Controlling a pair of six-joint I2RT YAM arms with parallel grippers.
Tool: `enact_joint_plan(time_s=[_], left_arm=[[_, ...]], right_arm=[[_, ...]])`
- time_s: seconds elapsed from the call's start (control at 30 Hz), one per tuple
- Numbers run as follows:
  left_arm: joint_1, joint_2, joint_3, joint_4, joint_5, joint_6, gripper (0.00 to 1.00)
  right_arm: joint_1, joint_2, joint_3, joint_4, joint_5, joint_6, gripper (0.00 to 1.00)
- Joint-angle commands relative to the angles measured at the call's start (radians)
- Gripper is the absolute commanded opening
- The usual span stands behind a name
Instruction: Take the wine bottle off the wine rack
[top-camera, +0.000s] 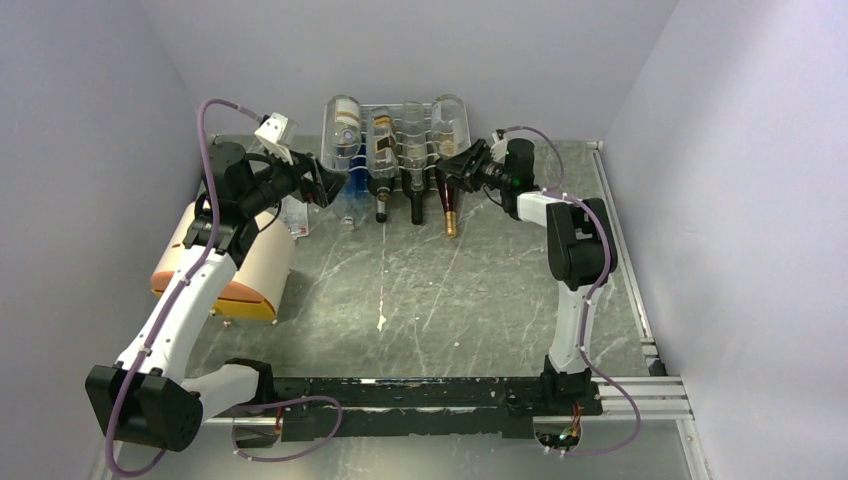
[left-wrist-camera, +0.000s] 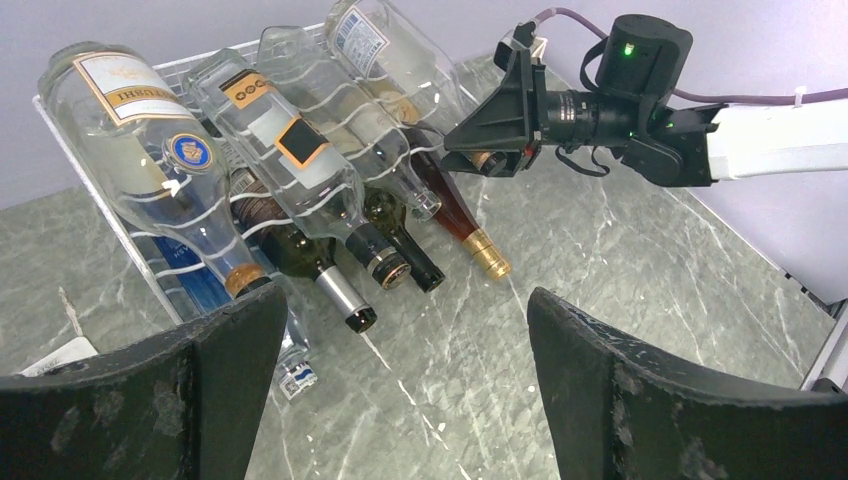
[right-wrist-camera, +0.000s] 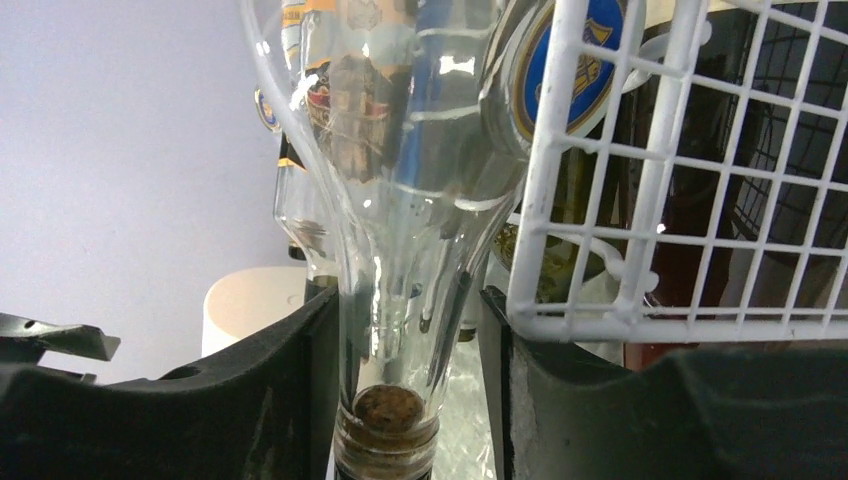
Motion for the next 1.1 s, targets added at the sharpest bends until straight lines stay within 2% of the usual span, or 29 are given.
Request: enact_joint_plan(time_s=[0.0, 0.5, 0.9, 1.07], left_arm=[[0.008, 0.001, -0.009, 0.037, 0.032, -0.007, 0.93], [0.008, 0.014, -0.008, 0.039, 0.047, -0.014, 0.93], [0.008, 0.023, -0.010, 0.043, 0.060, -0.020, 0.93], [0.008, 0.025, -0.010, 0.042, 0.059, -0.019, 0.93]], right_arm=[[-0.003, 0.037, 0.026, 0.085, -0.015, 0.060, 0.51], [0.001, 0.012, 0.007, 0.255, -0.033, 0.168, 0.28], [0.000, -0.038, -0.049, 0.522, -0.022, 0.314, 0.04], [0.001, -0.033, -0.059, 0.621, -0.016, 0.366, 0.00]])
